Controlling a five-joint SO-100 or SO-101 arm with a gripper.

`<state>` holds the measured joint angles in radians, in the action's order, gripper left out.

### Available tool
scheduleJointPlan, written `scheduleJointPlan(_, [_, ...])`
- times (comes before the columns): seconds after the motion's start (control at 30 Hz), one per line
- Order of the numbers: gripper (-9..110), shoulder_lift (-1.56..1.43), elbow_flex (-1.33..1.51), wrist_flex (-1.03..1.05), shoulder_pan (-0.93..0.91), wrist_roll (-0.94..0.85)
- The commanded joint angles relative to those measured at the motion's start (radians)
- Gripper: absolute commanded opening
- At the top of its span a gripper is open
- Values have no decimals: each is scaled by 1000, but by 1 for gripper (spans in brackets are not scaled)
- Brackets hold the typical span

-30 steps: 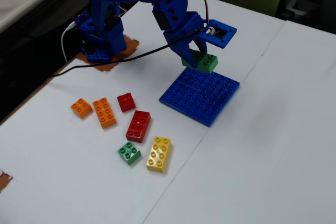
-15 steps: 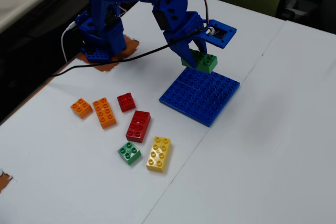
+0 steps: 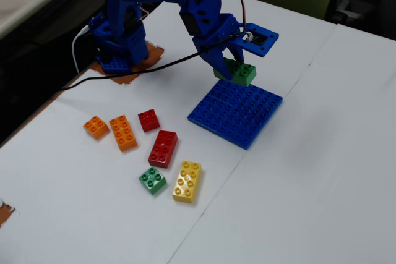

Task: Pick up the 2x4 green block and go up the 8x8 blue block.

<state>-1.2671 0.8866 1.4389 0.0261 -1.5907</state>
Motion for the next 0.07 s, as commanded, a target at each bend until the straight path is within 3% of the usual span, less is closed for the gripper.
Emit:
scheduleJointPlan(0.0, [0,-49,-34,3,9,6])
scheduleJointPlan(0.03, [0,-49,-34,3,9,6])
